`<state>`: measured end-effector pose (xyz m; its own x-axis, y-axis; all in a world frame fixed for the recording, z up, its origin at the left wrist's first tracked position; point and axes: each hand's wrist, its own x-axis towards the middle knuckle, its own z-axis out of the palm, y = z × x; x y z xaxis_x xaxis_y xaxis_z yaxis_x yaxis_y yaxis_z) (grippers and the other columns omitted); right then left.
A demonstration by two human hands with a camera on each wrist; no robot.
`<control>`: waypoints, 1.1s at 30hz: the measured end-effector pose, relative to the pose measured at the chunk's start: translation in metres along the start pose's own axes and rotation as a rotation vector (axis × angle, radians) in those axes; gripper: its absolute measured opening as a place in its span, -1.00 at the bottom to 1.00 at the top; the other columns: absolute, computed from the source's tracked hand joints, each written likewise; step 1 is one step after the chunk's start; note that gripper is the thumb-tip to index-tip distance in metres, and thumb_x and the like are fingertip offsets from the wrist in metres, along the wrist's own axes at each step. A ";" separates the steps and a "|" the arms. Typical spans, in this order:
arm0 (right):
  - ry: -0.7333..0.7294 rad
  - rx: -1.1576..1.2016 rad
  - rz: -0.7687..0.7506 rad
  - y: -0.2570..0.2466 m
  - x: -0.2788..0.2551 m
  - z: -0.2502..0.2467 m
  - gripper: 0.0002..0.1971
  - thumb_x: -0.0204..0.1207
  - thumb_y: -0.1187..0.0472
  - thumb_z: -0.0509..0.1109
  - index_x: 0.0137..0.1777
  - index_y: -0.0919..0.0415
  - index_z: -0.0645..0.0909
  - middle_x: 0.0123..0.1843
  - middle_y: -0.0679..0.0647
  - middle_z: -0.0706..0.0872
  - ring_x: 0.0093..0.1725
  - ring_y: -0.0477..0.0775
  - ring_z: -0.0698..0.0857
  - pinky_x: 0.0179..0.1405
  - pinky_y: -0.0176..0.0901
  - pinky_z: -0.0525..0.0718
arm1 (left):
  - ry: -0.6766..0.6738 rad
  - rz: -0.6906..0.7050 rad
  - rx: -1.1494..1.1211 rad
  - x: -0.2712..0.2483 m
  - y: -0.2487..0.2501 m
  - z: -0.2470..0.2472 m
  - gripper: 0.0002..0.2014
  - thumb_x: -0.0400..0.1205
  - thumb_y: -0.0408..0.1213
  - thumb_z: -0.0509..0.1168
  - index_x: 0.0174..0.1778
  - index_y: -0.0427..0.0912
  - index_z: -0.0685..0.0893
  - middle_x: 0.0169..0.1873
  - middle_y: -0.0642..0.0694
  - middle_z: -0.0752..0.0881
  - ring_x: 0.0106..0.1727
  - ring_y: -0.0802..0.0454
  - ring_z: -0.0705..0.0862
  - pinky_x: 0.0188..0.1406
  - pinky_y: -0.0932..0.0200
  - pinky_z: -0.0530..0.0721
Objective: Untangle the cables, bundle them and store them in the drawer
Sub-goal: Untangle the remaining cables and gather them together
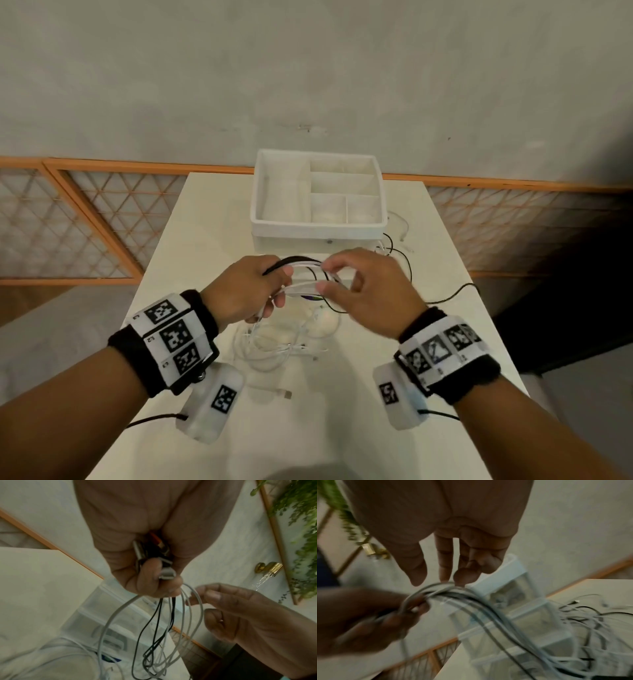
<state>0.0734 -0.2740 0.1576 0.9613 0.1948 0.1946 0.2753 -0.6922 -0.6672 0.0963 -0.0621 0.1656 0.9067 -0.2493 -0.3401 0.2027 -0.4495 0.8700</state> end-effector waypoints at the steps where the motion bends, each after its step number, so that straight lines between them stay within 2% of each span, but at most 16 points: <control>1: -0.018 -0.035 -0.042 -0.008 0.000 0.008 -0.79 0.50 -0.02 0.53 0.08 0.00 0.72 -0.07 -0.16 0.75 -0.20 -0.32 0.65 -0.13 -0.41 0.56 | -0.009 0.015 -0.013 0.000 0.005 0.003 -0.72 0.77 -0.15 0.19 -0.07 -0.30 0.64 -0.50 -0.08 0.66 -0.59 0.03 0.49 -0.65 0.25 0.35; 3: 0.041 -0.033 -0.062 -0.013 0.003 0.014 -0.90 0.54 0.05 0.49 -0.04 0.03 0.72 -0.25 -0.17 0.71 -0.29 -0.25 0.62 -0.19 -0.28 0.57 | -0.033 0.046 -0.032 -0.001 0.010 0.007 -0.71 0.78 -0.14 0.19 -0.08 -0.30 0.63 -0.46 -0.11 0.67 -0.57 0.00 0.50 -0.65 0.24 0.37; 5: 0.151 0.003 -0.055 -0.010 0.007 0.008 -0.91 0.57 0.12 0.49 -0.14 0.08 0.76 -0.37 -0.17 0.69 -0.38 -0.22 0.60 -0.29 -0.39 0.50 | -0.056 0.070 -0.040 -0.003 0.010 0.007 -0.69 0.78 -0.12 0.17 -0.05 -0.32 0.63 -0.40 -0.13 0.71 -0.53 0.00 0.53 -0.64 0.22 0.42; 8: 0.294 0.002 -0.023 -0.007 0.010 -0.010 -0.88 0.58 0.14 0.49 -0.13 0.12 0.83 -0.32 -0.09 0.80 -0.33 -0.11 0.69 -0.22 -0.30 0.64 | -0.041 0.080 -0.075 -0.006 0.005 0.005 -0.69 0.79 -0.09 0.15 0.02 -0.27 0.65 -0.34 -0.14 0.73 -0.53 0.06 0.53 -0.64 0.21 0.46; 11: 0.353 0.063 0.120 0.002 0.010 -0.024 -0.88 0.57 0.11 0.50 -0.12 0.10 0.84 -0.31 -0.11 0.80 -0.29 -0.13 0.71 -0.17 -0.31 0.66 | 0.019 0.098 -0.037 -0.009 -0.004 0.003 -0.73 0.80 -0.09 0.12 -0.14 -0.03 0.64 -0.32 -0.13 0.73 -0.56 0.22 0.50 -0.63 0.34 0.45; 13: 0.405 0.082 0.171 0.010 0.009 -0.030 -0.88 0.57 0.09 0.50 -0.12 0.07 0.84 -0.31 -0.18 0.79 -0.28 -0.15 0.73 -0.11 -0.28 0.67 | 0.035 0.109 -0.022 -0.009 -0.011 0.000 -0.72 0.80 -0.09 0.10 -0.16 0.01 0.63 -0.31 -0.12 0.72 -0.53 0.26 0.52 -0.54 0.36 0.47; 17: 0.454 0.164 0.262 0.029 0.003 -0.031 -0.87 0.54 0.05 0.52 -0.08 0.06 0.84 -0.22 -0.16 0.81 -0.29 -0.01 0.76 -0.07 -0.13 0.74 | 0.011 0.081 -0.063 -0.008 -0.021 -0.005 -0.70 0.80 -0.07 0.11 -0.03 -0.21 0.61 -0.35 -0.08 0.66 -0.25 -0.03 0.66 -0.29 0.09 0.53; 19: 0.390 0.131 0.302 0.039 -0.003 -0.029 -0.87 0.52 0.03 0.54 -0.07 0.05 0.84 -0.10 -0.08 0.82 -0.22 0.00 0.75 -0.01 -0.11 0.73 | -0.001 0.038 -0.089 -0.008 -0.023 -0.006 -0.71 0.79 -0.06 0.11 -0.02 -0.21 0.57 -0.34 -0.09 0.59 -0.15 -0.05 0.73 -0.18 -0.04 0.64; 22: 0.104 -0.075 0.373 0.047 -0.011 -0.026 -0.81 0.45 -0.02 0.59 0.03 -0.04 0.81 0.06 -0.03 0.69 -0.15 -0.14 0.60 0.11 -0.17 0.60 | 0.012 0.056 -0.036 -0.007 -0.023 -0.006 -0.75 0.78 -0.09 0.14 -0.06 -0.17 0.59 -0.34 -0.08 0.48 -0.33 0.01 0.59 -0.13 -0.15 0.78; 23: 0.015 -0.088 0.387 0.045 -0.014 -0.027 -0.69 0.41 -0.04 0.61 0.16 -0.10 0.77 0.03 -0.07 0.61 -0.16 -0.20 0.54 0.10 -0.19 0.57 | 0.026 0.089 0.056 -0.006 -0.022 -0.006 -0.76 0.78 -0.09 0.15 -0.08 -0.14 0.60 -0.35 -0.03 0.48 -0.38 0.04 0.55 -0.17 -0.12 0.78; 25: -0.114 -0.004 0.380 0.033 -0.015 -0.027 -0.42 0.35 -0.08 0.65 0.38 -0.20 0.60 -0.14 -0.24 0.47 -0.24 -0.27 0.46 -0.10 -0.29 0.49 | 0.026 0.180 0.249 -0.006 -0.020 -0.007 -0.77 0.77 -0.06 0.15 -0.10 -0.06 0.62 -0.38 0.08 0.53 -0.44 0.16 0.52 -0.24 0.00 0.71; 27: -0.226 0.059 0.303 0.016 -0.014 -0.019 -0.30 0.33 -0.11 0.65 0.46 -0.32 0.46 -0.31 -0.29 0.47 -0.34 -0.28 0.47 -0.27 -0.41 0.39 | -0.030 0.280 0.343 -0.009 -0.012 -0.005 -0.76 0.74 -0.01 0.19 -0.09 -0.04 0.65 -0.44 0.16 0.56 -0.46 0.26 0.51 -0.28 0.22 0.54; 28: -0.271 0.049 0.242 0.009 -0.014 -0.012 -0.32 0.34 -0.11 0.65 0.44 -0.33 0.46 -0.36 -0.30 0.54 -0.37 -0.28 0.52 -0.30 -0.45 0.39 | -0.066 0.332 0.369 -0.011 -0.008 -0.004 -0.75 0.72 0.02 0.21 -0.08 -0.05 0.67 -0.46 0.18 0.57 -0.44 0.27 0.52 -0.29 0.28 0.48; 30: -0.344 -0.015 0.150 0.005 -0.013 0.007 -0.56 0.37 -0.10 0.63 0.23 -0.22 0.62 -0.30 -0.32 0.67 -0.30 -0.30 0.63 -0.22 -0.41 0.48 | -0.107 0.432 0.443 -0.016 0.003 -0.001 -0.67 0.63 0.12 0.28 -0.15 -0.08 0.69 -0.47 0.13 0.60 -0.42 0.22 0.53 -0.35 0.33 0.42; 32: -0.425 -0.150 0.197 0.019 -0.010 0.020 -0.81 0.37 -0.16 0.59 -0.18 -0.16 0.68 -0.32 -0.18 0.69 -0.24 -0.14 0.68 -0.16 -0.20 0.58 | -0.116 0.501 0.503 -0.020 0.011 -0.002 -0.55 0.52 0.24 0.31 -0.34 -0.13 0.63 -0.54 0.07 0.52 -0.46 0.14 0.46 -0.43 0.30 0.37; 33: -0.482 -0.243 0.265 0.033 -0.008 0.020 -0.76 0.37 -0.19 0.57 -0.33 -0.14 0.62 -0.34 -0.15 0.67 -0.23 -0.07 0.70 -0.17 -0.16 0.61 | -0.119 0.509 0.510 -0.023 0.015 -0.004 -0.50 0.48 0.27 0.31 -0.43 -0.13 0.55 -0.58 0.07 0.45 -0.49 0.13 0.42 -0.45 0.29 0.34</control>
<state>0.0751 -0.2843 0.1194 0.9063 0.2478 -0.3423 0.0715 -0.8883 -0.4537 0.0798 -0.0590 0.1879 0.7904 -0.6126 0.0001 -0.4569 -0.5895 0.6661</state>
